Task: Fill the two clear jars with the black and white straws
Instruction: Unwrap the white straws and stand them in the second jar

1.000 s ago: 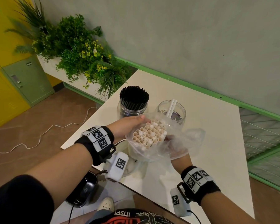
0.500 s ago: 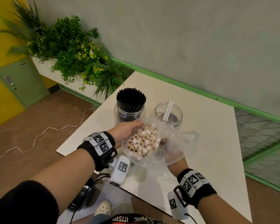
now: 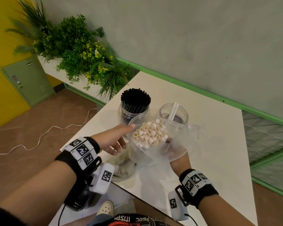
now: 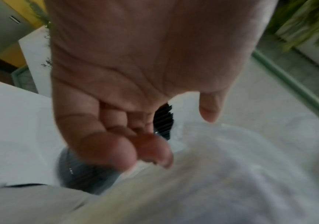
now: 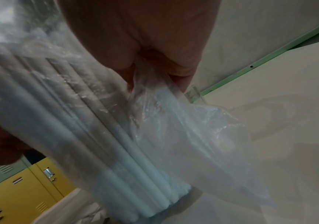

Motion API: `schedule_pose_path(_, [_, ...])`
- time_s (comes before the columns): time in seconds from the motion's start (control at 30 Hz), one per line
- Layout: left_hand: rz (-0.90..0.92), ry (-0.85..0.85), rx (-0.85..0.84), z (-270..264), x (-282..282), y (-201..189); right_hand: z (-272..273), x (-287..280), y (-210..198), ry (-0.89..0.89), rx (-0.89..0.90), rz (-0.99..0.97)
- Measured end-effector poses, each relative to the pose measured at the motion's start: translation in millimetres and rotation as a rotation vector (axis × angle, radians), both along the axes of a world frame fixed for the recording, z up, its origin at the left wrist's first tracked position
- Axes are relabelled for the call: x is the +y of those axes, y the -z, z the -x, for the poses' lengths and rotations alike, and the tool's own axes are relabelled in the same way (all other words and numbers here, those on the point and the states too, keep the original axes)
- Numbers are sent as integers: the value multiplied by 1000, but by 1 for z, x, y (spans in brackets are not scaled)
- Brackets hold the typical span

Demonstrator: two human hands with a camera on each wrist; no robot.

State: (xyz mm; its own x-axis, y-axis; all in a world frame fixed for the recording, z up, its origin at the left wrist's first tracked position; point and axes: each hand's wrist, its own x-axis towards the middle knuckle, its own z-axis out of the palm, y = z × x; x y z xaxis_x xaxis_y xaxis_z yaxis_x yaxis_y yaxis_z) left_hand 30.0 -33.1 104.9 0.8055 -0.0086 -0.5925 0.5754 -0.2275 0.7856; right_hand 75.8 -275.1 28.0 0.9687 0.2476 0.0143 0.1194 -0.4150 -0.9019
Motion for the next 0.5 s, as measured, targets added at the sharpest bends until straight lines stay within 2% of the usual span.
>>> schedule_pose_path(0.07, [83,49,6,7,-4,-5,2,4,0,24,11,-87])
schedule_pose_path(0.27, [424,-67,-118,12,-12,7,-3,7,1,-22,-1,-116])
schedule_pose_path(0.4, [402,-61,-212,17,-13,18,-9,6,4,-40,5,10])
schedule_pose_path(0.5, [370,-110,-249,17,-15,20,-8,8,3,-56,2,34])
